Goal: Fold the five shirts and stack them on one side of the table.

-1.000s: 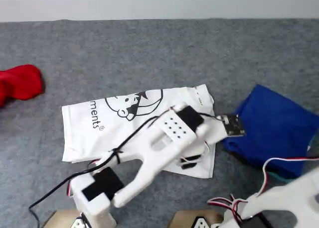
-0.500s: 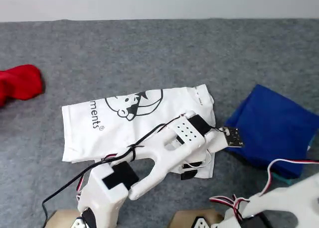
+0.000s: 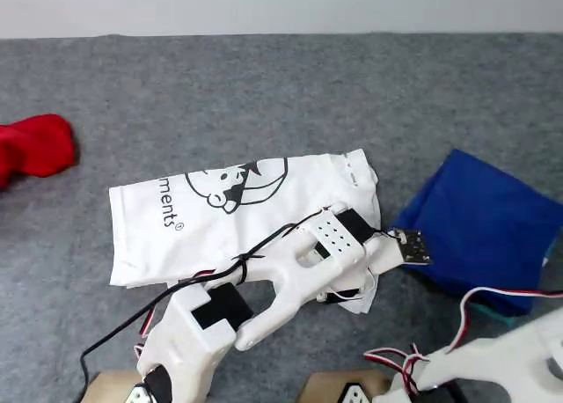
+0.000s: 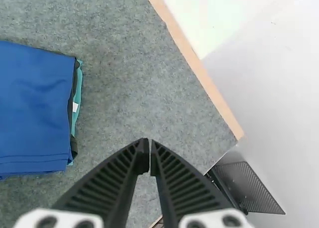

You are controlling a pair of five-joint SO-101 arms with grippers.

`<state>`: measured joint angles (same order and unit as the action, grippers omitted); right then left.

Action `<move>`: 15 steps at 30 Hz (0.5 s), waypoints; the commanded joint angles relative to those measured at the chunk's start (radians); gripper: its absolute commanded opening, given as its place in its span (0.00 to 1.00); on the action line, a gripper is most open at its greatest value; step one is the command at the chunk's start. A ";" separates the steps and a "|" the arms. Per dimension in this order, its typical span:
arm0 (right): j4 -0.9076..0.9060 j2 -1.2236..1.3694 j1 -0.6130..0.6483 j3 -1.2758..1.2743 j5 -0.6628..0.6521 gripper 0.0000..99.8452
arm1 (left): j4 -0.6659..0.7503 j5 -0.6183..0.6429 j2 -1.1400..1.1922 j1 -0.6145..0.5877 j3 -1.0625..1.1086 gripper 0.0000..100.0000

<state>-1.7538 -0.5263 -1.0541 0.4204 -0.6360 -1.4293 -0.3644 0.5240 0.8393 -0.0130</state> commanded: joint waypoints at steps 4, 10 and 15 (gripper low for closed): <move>-0.038 -0.028 -0.008 0.040 -0.009 0.01 | -0.054 -0.005 -0.012 -0.006 -0.070 0.01; -0.039 -0.030 -0.008 0.040 -0.009 0.01 | -0.104 -0.005 -0.011 -0.098 -0.213 0.00; -0.039 -0.028 -0.008 0.038 -0.009 0.01 | -0.114 -0.008 0.002 -0.210 -0.318 0.00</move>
<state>-1.7553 -0.5263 -1.0541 0.4204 -0.6360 -1.5259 -0.3629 0.5363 0.6859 -0.2585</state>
